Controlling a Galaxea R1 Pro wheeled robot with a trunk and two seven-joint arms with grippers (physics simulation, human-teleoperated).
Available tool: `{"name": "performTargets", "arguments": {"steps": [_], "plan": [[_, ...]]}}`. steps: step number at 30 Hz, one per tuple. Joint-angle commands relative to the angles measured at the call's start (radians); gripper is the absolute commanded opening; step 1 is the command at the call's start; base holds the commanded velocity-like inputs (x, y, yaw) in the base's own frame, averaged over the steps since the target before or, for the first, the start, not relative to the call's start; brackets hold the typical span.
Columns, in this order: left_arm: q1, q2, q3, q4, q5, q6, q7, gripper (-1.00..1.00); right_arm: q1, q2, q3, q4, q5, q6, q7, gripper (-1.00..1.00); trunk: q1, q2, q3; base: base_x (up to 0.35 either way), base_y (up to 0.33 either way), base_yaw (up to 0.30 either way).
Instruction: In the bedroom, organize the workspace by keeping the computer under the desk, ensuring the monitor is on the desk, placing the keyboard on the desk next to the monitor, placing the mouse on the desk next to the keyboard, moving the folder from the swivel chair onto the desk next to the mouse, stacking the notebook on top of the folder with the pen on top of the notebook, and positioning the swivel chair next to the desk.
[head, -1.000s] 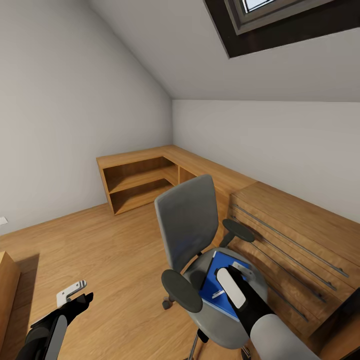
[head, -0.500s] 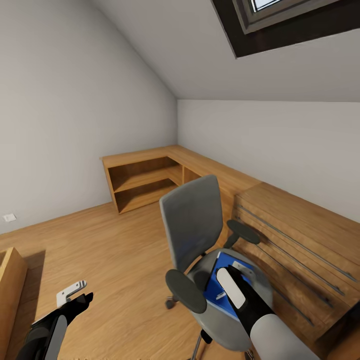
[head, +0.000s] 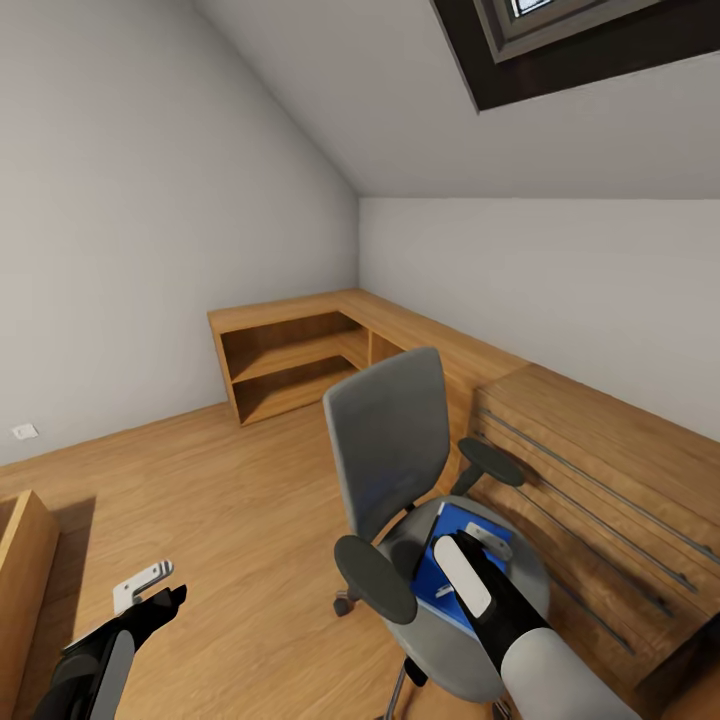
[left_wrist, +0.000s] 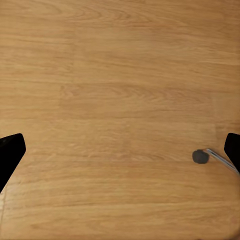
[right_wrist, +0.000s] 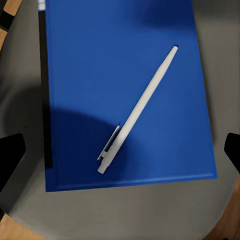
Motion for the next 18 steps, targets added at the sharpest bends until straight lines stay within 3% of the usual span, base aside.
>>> {"name": "performTargets", "arguments": {"steps": [1, 18], "plan": [[0.0, 0.0, -0.001, -0.001, 0.011, 0.005, 0.007, 1.0, -0.001, -0.001, 0.003, -0.001, -0.004, 0.006, -0.007, 1.0, 0.004, -0.008, -0.004, 0.0, 0.0, 0.0], [0.0, 0.0, -0.001, -0.001, 0.011, 0.005, 0.007, 1.0, -0.001, -0.001, 0.003, -0.001, -0.004, 0.006, -0.007, 1.0, 0.069, -0.127, -0.058, 0.0, 0.0, 0.0]]}}
